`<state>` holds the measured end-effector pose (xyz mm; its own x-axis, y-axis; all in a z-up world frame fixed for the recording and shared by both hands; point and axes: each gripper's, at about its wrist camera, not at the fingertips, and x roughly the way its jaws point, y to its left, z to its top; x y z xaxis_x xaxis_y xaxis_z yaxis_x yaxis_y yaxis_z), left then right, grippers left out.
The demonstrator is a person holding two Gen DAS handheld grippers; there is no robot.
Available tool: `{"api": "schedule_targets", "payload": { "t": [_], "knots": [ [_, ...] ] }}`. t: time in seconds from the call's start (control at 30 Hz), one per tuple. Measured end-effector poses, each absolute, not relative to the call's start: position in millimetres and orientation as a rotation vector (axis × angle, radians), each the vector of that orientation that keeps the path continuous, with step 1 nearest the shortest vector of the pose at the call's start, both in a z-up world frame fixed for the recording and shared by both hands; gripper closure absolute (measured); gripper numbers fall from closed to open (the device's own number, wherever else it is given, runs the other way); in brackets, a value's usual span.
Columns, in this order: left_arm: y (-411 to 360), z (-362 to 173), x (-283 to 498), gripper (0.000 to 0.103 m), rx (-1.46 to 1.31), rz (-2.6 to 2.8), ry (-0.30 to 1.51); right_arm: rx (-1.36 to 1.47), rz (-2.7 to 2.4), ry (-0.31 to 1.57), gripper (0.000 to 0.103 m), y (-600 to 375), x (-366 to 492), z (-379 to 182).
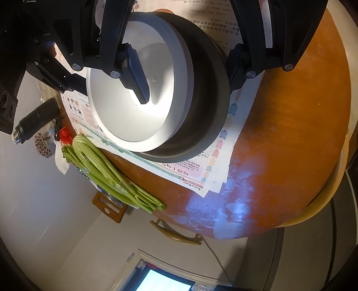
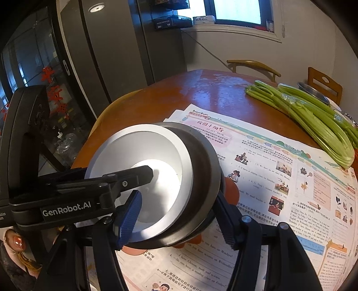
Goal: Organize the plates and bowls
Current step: 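Lower the steel bowl onto the grey pan and open the left tool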
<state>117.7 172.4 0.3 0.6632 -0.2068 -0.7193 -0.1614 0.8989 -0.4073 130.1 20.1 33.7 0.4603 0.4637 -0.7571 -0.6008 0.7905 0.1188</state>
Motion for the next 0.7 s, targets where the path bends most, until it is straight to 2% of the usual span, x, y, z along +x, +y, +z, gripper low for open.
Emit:
{"api": "schedule_targets", "payload": {
  "t": [0.7],
  "knots": [
    [178.6, 25.3, 92.0, 0.039, -0.412, 0.083, 0.799, -0.195, 0.582, 0.826, 0.039, 8.9, 123.7, 42.4]
  ]
}}
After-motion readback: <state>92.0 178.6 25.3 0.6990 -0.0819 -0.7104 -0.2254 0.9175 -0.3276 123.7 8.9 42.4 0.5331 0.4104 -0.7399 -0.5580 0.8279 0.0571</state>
